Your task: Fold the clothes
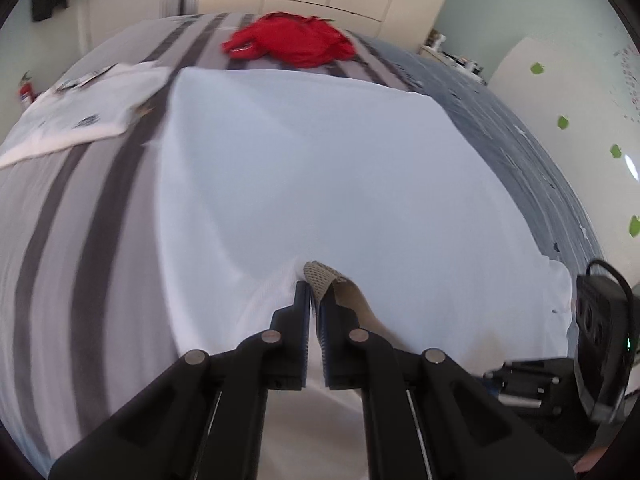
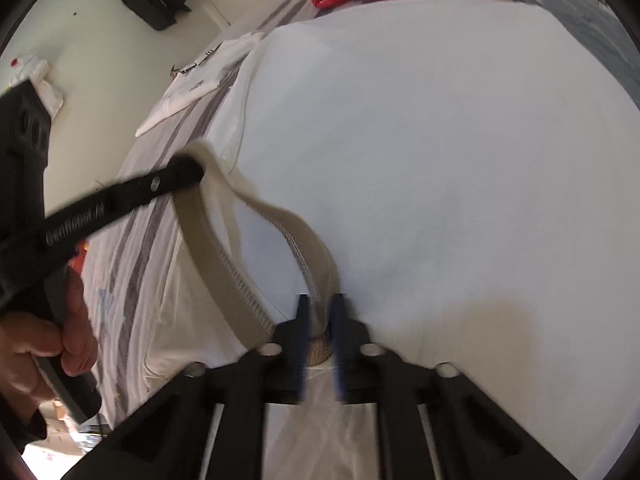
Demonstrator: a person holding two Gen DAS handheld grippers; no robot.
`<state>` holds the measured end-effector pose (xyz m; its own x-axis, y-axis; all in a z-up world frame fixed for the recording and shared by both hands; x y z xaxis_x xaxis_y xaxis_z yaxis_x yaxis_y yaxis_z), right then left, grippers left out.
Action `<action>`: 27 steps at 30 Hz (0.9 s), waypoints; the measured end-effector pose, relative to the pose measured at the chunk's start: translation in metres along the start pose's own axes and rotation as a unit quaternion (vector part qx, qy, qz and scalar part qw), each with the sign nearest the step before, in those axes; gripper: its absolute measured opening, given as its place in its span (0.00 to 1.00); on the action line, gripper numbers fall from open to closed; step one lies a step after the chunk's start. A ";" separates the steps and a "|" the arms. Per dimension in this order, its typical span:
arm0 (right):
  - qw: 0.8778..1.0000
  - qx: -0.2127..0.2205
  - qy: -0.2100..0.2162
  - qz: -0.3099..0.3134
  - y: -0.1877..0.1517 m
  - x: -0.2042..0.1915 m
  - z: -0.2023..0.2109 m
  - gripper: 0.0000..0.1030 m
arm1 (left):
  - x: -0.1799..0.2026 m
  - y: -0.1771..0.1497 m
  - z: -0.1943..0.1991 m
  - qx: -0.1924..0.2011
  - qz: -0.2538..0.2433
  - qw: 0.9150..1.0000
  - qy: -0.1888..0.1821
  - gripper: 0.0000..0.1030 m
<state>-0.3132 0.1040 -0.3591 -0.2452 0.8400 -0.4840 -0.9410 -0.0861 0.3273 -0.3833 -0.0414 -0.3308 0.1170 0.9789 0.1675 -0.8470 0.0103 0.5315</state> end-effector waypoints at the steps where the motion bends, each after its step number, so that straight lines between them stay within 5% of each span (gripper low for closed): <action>1: 1.000 0.000 -0.002 -0.006 0.000 0.005 0.003 0.04 | 0.008 0.005 -0.006 -0.005 -0.005 1.000 -0.009 0.03; 4: 1.000 0.000 -0.008 -0.026 0.001 0.019 0.010 0.04 | 0.032 0.015 -0.024 -0.027 -0.015 0.999 -0.038 0.04; 7: 0.999 -0.010 -0.008 -0.039 0.001 0.032 0.014 0.04 | 0.043 0.020 -0.038 -0.060 -0.007 0.996 -0.062 0.22; 13: 0.999 0.026 -0.012 -0.034 0.013 0.040 0.038 0.13 | 0.014 0.014 0.002 -0.029 0.040 0.995 -0.088 0.38; 16: 0.999 0.040 0.019 -0.011 0.018 0.023 0.045 0.29 | -0.008 -0.016 0.025 -0.036 0.038 0.997 -0.062 0.38; 22: 0.998 -0.012 0.024 0.060 -0.005 -0.013 0.019 0.30 | -0.018 -0.114 0.081 -0.066 -0.008 0.998 -0.010 0.38; 27: 0.999 -0.015 0.001 0.035 -0.013 -0.001 0.011 0.30 | -0.009 -0.178 0.102 -0.106 0.003 0.994 -0.005 0.39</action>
<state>-0.2987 0.1101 -0.3543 -0.3104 0.8303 -0.4628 -0.9284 -0.1601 0.3354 -0.1809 -0.0729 -0.3423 0.1165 0.9769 0.1794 -0.9376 0.0486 0.3442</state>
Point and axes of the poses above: each gripper's, at about its wrist camera, not at the fingertips, and z roughly against the way its jaws point, x to its right, y to its top, the point moved 6 cm from there along -z, roughly the way its jaws point, and after that the axes turned 6 degrees about y, right-handed, at the moved point
